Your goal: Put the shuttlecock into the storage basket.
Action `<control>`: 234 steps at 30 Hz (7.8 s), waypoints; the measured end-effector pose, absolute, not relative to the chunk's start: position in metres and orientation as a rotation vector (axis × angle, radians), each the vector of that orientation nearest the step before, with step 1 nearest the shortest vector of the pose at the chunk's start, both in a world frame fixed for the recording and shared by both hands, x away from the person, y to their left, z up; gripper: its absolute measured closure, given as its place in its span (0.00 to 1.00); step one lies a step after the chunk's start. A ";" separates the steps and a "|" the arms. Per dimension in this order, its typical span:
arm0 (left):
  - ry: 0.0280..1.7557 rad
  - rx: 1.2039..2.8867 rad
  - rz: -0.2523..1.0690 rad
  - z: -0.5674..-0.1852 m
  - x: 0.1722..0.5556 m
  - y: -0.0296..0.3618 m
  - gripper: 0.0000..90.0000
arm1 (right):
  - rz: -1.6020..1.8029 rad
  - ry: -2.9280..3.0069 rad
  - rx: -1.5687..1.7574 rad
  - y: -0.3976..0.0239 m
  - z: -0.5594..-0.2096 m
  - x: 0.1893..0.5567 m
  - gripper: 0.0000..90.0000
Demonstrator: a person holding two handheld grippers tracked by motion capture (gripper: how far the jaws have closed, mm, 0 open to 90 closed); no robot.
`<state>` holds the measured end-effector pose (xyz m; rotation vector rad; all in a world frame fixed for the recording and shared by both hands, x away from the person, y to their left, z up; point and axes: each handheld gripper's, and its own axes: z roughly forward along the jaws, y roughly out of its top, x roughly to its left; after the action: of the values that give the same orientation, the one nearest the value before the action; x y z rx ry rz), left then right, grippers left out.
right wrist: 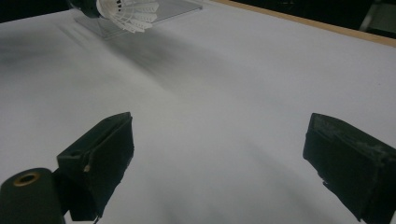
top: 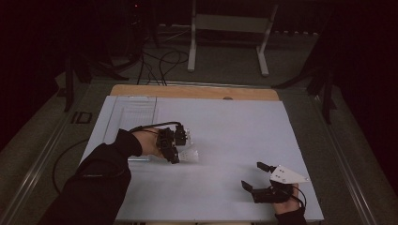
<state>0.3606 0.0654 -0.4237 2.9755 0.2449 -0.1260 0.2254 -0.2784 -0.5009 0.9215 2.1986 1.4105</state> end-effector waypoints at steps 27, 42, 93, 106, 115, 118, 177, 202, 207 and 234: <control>0.447 2.948 -0.125 -0.420 0.336 0.082 0.74 | 1.413 2.197 0.926 -0.278 -0.501 0.225 0.10; 0.444 2.913 -0.131 -0.398 0.332 0.097 0.74 | 1.406 2.195 0.928 -0.278 -0.501 0.226 0.10; 0.707 2.849 -0.027 -0.365 0.363 0.185 0.74 | 1.413 2.192 0.920 -0.277 -0.501 0.226 0.10; 0.833 2.799 -0.009 -0.362 0.366 0.218 0.74 | 1.417 2.194 0.924 -0.276 -0.502 0.226 0.10; 0.915 2.763 0.020 -0.357 0.368 0.239 0.74 | 1.418 2.192 0.924 -0.276 -0.501 0.226 0.10; 0.950 2.755 0.026 -0.358 0.369 0.248 0.74 | 1.421 2.193 0.921 -0.276 -0.501 0.226 0.10; 1.265 2.673 0.063 -0.411 0.377 0.284 0.73 | 1.413 2.211 0.923 -0.275 -0.503 0.227 0.10; 1.278 2.674 0.098 -0.406 0.379 0.278 0.46 | 1.410 2.213 0.924 -0.276 -0.503 0.228 0.10; 1.262 2.667 0.096 -0.407 0.376 0.272 0.35 | 1.413 2.212 0.923 -0.276 -0.503 0.228 0.10; 1.109 2.510 0.046 -0.395 0.372 0.251 0.00 | 1.414 2.205 0.927 -0.276 -0.502 0.227 0.10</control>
<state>0.3717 0.2507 -0.3947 2.5100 1.1094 0.0458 0.2271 -0.2759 -0.5022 0.9275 2.2050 1.4143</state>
